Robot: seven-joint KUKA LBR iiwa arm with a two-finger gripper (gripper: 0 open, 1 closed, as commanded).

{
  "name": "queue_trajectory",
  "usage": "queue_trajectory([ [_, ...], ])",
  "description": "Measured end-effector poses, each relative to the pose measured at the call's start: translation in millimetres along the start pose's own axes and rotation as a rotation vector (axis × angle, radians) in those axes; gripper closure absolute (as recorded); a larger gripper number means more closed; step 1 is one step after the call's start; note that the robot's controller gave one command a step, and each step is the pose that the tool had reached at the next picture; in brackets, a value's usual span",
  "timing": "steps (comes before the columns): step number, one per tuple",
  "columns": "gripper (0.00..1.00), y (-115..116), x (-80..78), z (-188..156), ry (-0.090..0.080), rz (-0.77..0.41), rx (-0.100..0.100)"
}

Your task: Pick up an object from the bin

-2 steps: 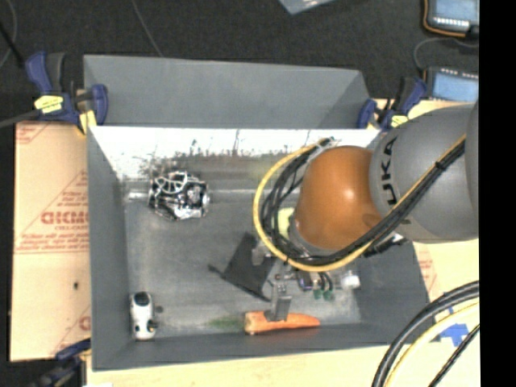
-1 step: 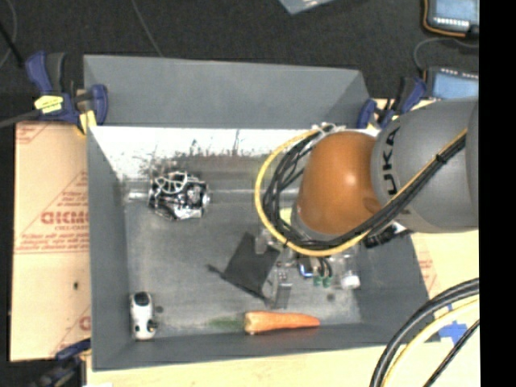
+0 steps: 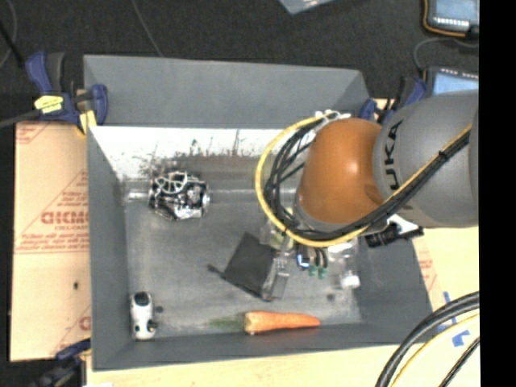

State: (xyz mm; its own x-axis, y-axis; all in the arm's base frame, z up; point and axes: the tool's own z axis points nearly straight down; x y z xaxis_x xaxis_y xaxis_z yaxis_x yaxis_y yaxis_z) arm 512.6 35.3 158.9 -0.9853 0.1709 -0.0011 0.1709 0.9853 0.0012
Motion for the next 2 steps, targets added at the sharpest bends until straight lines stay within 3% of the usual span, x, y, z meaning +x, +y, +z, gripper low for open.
queue_trajectory([
  [1,0.00,-1,-9.6,21,-0.012,0.060,-0.004],
  [2,0.00,2,-16.0,54,0.001,0.126,0.000],
])
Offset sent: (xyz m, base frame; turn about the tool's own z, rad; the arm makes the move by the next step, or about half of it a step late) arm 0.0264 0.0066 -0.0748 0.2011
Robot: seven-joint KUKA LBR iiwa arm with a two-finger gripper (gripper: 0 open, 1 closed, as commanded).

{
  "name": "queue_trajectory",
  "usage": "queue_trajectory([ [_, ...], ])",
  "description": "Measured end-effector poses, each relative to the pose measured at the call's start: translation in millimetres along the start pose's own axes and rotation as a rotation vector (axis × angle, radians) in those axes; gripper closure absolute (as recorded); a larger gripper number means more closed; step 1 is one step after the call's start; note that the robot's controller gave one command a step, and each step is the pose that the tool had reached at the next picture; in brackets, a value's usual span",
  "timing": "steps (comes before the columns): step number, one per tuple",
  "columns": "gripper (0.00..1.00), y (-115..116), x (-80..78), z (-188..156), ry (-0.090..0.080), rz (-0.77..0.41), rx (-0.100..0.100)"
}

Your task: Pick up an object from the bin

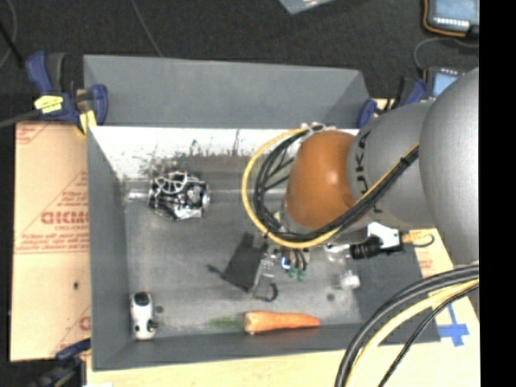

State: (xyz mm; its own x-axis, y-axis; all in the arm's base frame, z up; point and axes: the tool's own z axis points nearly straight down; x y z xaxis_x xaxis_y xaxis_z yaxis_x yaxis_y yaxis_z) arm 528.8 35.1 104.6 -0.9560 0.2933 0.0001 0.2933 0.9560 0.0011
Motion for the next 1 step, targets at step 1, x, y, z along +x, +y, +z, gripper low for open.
queue_trajectory([
  [1,0.00,9.1,-5.9,14.8,-0.007,0.082,-0.003],
])
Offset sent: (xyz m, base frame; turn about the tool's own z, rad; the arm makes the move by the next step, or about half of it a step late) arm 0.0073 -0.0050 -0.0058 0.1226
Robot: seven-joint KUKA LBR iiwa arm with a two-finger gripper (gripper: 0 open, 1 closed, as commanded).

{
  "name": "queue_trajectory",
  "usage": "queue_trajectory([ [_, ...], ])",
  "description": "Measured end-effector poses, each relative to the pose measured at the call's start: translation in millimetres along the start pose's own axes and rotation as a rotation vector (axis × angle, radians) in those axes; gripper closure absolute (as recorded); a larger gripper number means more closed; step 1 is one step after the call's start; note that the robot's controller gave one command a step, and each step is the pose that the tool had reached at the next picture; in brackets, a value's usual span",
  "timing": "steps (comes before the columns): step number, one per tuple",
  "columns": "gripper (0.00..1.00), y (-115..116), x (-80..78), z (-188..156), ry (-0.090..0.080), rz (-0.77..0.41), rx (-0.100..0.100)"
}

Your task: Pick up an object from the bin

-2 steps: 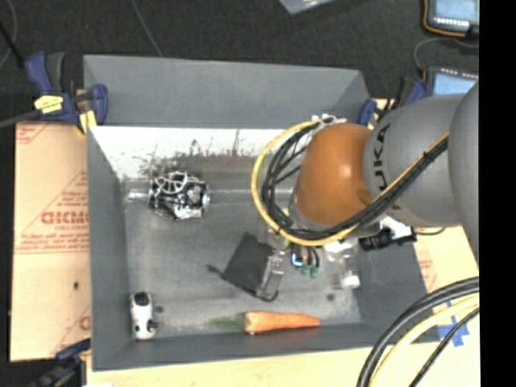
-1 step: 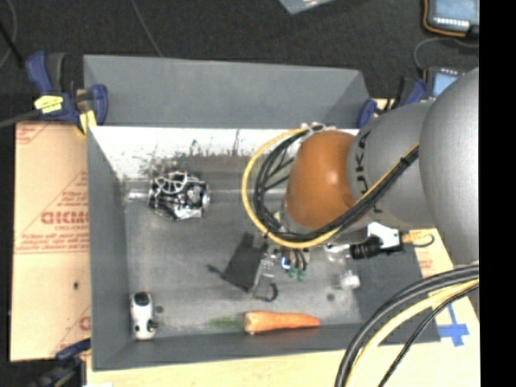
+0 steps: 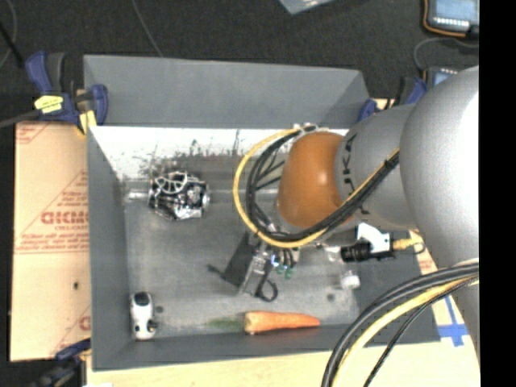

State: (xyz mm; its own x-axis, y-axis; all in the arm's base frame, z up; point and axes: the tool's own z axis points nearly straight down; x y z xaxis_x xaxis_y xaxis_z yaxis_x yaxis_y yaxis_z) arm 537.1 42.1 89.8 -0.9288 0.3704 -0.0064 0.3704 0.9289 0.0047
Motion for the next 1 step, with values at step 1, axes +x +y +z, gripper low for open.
queue_trajectory([
  [1,0.00,-0.9,-1.5,4.4,0.001,0.017,0.000],
])
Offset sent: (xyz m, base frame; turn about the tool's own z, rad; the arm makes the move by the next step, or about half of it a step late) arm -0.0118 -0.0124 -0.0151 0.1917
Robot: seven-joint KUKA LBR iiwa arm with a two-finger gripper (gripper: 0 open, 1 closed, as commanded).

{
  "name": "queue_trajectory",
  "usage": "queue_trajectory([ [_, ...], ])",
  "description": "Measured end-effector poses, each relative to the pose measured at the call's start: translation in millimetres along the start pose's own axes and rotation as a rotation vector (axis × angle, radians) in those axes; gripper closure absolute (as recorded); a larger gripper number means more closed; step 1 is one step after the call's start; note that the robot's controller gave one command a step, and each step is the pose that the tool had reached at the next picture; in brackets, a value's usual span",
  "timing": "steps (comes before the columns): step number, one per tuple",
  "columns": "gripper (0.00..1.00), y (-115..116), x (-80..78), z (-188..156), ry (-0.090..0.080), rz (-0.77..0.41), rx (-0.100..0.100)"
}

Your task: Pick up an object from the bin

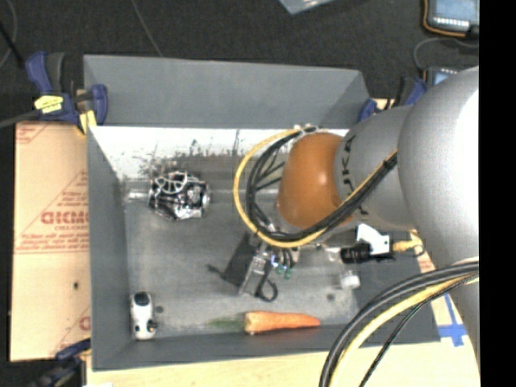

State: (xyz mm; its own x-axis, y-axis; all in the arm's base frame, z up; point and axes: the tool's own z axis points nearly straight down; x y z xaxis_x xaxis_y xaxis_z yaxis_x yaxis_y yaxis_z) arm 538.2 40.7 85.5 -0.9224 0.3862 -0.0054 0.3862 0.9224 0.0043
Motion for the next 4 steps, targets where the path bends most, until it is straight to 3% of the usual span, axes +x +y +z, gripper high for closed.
queue_trajectory([
  [1,1.00,-16,6.9,10,-0.001,0.172,0.000],
  [2,1.00,-16,6.9,10,-0.001,0.172,0.000],
  [3,1.00,-27,4.5,-36,0.004,0.151,0.003],
  [4,1.00,-28,0.3,-51,0.000,0.142,0.001],
])
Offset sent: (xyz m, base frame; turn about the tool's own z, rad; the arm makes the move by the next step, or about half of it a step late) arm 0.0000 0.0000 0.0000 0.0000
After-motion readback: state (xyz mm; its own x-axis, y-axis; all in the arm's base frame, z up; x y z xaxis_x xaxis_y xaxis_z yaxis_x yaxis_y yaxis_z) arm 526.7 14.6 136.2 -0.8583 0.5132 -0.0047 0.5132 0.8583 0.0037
